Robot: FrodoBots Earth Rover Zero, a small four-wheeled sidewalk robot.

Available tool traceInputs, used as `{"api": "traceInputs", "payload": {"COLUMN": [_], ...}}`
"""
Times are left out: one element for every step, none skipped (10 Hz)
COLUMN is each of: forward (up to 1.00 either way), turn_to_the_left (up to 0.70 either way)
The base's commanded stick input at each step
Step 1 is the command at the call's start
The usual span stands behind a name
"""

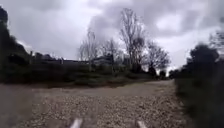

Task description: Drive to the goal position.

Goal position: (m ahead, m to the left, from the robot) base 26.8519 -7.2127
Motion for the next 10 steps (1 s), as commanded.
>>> {"api": "traceInputs", "payload": {"forward": [0.0,0.0,0.0,0.0,0.0,0.0,0.0,0.0,0.0,0.0], "turn_to_the_left": [-0.7,-0.7,-0.39,0.0,0.0,0.0,0.0,0.0,0.0,0.0]}}
